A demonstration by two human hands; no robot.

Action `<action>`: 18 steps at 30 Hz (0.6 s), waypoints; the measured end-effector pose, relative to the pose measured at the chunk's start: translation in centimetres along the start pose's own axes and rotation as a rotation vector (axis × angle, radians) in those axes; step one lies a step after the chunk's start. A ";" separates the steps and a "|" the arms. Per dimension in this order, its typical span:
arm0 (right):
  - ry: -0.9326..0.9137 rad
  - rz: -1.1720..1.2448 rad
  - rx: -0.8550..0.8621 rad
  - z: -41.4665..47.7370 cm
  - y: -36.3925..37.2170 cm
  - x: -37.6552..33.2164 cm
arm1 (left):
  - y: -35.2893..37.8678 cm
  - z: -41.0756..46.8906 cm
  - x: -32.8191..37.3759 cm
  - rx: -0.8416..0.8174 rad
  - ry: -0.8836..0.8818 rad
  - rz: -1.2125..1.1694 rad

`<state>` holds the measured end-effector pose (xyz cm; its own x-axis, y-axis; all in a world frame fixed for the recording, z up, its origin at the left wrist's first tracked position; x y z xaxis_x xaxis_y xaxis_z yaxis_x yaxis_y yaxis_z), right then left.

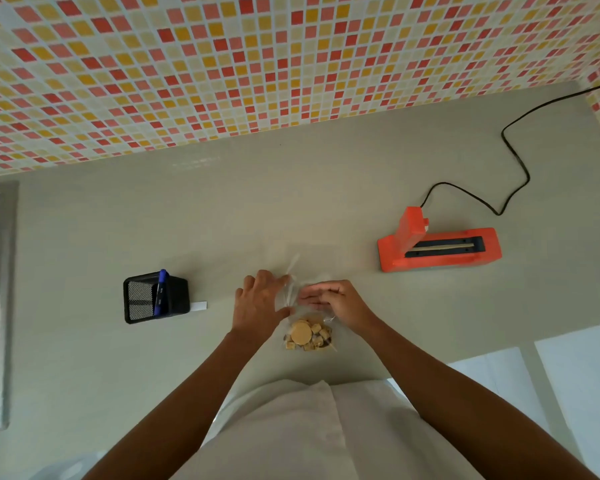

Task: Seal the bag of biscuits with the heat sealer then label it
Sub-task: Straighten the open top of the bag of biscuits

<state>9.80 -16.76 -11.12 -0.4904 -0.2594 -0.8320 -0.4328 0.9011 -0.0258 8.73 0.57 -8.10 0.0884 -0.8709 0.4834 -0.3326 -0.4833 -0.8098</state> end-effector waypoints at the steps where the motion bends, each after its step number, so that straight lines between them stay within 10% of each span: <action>1: 0.011 0.024 0.002 0.2 -0.3 0.1 | -0.1 0.0 0.0 0.001 -0.002 0.000; 18: -0.166 -0.067 0.373 4.3 -6.1 -3.1 | -0.2 -0.1 0.2 0.022 0.000 0.007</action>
<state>17.27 -19.93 -10.76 -0.3283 -0.2897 -0.8990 -0.1409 0.9562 -0.2567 8.71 0.54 -7.84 0.0863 -0.8741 0.4779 -0.3128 -0.4792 -0.8200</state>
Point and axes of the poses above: each hand's wrist, its own z-axis towards the middle knuckle, its own y-axis out of the palm, x = y × z, the point moved 6 cm from there along z, towards the middle knuckle, and after that the axes turned 13 degrees about -z, right-handed, at the moved point
